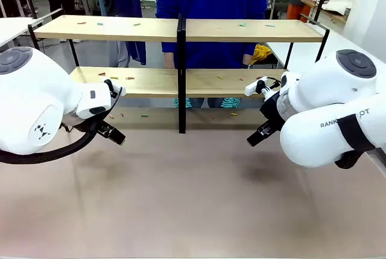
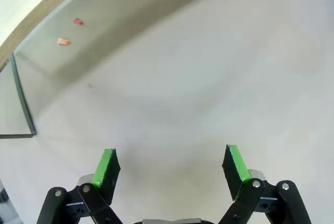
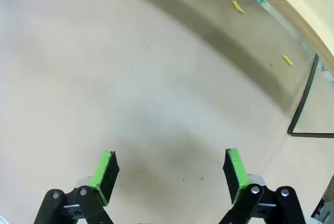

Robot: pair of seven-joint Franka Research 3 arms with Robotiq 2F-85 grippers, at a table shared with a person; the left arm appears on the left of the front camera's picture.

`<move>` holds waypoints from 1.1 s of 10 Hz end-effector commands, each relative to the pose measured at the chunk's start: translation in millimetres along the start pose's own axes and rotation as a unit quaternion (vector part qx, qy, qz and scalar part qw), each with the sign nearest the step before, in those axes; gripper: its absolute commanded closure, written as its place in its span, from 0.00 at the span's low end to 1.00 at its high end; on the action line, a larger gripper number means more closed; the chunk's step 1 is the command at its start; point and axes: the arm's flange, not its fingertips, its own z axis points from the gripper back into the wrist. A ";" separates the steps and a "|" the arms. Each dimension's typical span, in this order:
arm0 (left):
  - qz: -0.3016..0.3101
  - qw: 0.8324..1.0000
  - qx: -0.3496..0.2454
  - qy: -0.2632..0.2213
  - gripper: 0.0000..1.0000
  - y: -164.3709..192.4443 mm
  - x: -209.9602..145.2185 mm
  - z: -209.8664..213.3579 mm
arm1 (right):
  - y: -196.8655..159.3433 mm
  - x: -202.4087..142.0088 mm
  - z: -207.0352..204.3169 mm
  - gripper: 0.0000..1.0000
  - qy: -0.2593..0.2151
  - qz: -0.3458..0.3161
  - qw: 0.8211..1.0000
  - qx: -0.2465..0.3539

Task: Clean the shelves.
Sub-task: Pick up the Duster when the human hands it over.

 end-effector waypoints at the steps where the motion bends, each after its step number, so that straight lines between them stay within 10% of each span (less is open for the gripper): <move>1: 0.000 1.000 0.000 0.000 0.00 0.0 0.1 0.2 | 0.0 0.0 0.0 0.00 0.000 0.000 1.000 0.000; 11: 0.000 1.000 0.000 0.000 0.00 0.0 0.1 0.2 | 0.0 0.0 0.0 0.00 0.000 0.000 1.000 0.000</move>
